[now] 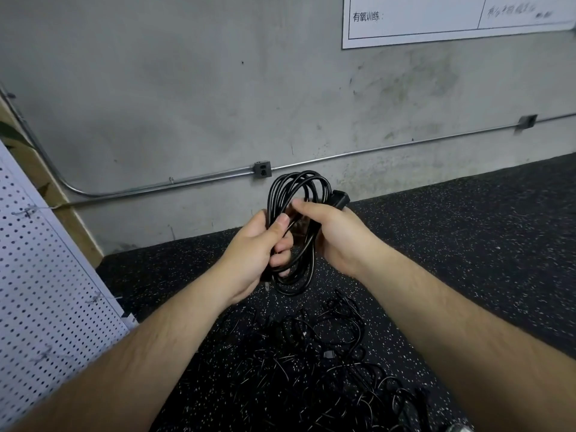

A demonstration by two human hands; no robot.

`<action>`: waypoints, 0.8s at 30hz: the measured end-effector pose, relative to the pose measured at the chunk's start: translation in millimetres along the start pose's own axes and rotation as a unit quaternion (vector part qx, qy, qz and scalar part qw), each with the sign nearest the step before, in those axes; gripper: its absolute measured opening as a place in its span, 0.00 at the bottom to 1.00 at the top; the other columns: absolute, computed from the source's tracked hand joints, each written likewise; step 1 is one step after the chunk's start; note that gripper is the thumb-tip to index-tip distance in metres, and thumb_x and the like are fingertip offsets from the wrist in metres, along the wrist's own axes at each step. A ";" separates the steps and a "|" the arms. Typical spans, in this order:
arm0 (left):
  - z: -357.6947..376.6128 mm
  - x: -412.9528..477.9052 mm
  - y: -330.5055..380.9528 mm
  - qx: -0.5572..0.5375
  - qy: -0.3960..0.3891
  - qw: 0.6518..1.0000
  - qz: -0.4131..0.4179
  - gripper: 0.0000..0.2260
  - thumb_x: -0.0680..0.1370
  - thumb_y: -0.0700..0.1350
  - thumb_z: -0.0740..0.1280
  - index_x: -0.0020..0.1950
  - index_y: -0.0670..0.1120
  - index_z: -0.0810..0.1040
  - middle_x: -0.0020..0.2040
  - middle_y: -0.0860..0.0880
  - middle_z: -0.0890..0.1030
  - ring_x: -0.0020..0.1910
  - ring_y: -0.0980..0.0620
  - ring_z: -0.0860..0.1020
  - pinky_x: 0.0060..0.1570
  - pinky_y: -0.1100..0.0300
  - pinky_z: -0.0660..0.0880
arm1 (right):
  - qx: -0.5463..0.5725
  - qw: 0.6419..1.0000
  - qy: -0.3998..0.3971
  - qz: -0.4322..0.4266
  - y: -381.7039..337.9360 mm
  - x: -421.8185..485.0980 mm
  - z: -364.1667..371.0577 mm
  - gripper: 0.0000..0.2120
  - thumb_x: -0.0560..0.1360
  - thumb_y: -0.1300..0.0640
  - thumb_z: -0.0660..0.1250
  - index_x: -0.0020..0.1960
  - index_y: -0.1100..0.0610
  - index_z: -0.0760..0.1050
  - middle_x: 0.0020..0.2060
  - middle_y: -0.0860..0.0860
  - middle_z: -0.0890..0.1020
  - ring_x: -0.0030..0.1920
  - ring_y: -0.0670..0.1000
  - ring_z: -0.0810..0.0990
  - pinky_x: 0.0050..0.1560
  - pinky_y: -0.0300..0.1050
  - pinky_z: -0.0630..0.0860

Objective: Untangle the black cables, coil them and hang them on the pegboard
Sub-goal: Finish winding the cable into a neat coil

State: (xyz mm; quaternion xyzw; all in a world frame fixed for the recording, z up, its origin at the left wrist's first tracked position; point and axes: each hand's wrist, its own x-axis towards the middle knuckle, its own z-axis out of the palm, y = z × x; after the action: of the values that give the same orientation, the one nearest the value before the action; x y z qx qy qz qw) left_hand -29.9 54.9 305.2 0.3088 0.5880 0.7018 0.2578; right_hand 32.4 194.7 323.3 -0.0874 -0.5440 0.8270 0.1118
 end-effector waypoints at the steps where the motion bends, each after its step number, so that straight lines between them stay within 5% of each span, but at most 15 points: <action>1: -2.5 1.6 -1.9 0.048 0.014 0.999 0.005 0.12 0.86 0.48 0.59 0.64 0.41 0.70 0.32 0.54 0.68 0.28 0.55 0.63 0.28 0.58 0.68 | -0.006 1.000 0.021 -0.014 -0.4 0.6 -0.4 0.06 0.80 0.59 0.68 0.52 0.63 0.80 0.43 0.57 0.83 0.42 0.57 0.83 0.47 0.51 0.83; 9: -6.9 9.0 -5.6 0.229 0.167 0.959 0.023 0.08 0.85 0.51 0.60 0.51 0.50 0.74 0.36 0.53 0.75 0.31 0.58 0.73 0.33 0.57 0.73 | 0.106 0.993 0.010 -0.043 3.5 6.3 4.4 0.13 0.83 0.53 0.65 0.42 0.57 0.71 0.31 0.50 0.71 0.34 0.50 0.74 0.48 0.49 0.77; 14: -9.6 10.0 -1.6 0.115 0.181 0.977 0.014 0.09 0.86 0.49 0.61 0.47 0.48 0.73 0.35 0.54 0.72 0.33 0.55 0.73 0.28 0.59 0.71 | 0.088 0.994 0.037 -0.045 -1.6 9.2 8.4 0.15 0.83 0.50 0.65 0.41 0.56 0.68 0.27 0.47 0.65 0.26 0.47 0.67 0.31 0.43 0.72; 19: -14.2 11.1 6.9 0.055 0.180 0.982 0.019 0.11 0.85 0.47 0.62 0.45 0.45 0.73 0.32 0.53 0.71 0.30 0.55 0.72 0.28 0.59 0.73 | 0.019 0.994 0.068 -0.081 -8.2 11.4 11.7 0.16 0.83 0.50 0.65 0.40 0.56 0.68 0.26 0.46 0.63 0.25 0.46 0.63 0.30 0.42 0.68; 24: -16.1 -0.9 0.6 -0.054 0.059 0.996 -0.050 0.06 0.84 0.43 0.62 0.47 0.45 0.71 0.35 0.51 0.71 0.39 0.51 0.78 0.42 0.55 0.78 | -0.135 0.982 0.093 -0.097 -0.7 5.8 11.9 0.19 0.83 0.44 0.62 0.37 0.52 0.64 0.26 0.47 0.62 0.25 0.47 0.61 0.27 0.42 0.61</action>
State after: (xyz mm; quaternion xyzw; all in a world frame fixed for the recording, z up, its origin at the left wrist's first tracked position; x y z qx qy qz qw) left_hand -41.2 43.4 303.8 0.2230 0.5777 0.7359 0.2737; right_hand 23.7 186.1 328.5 -0.1249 -0.6439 0.7194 0.2287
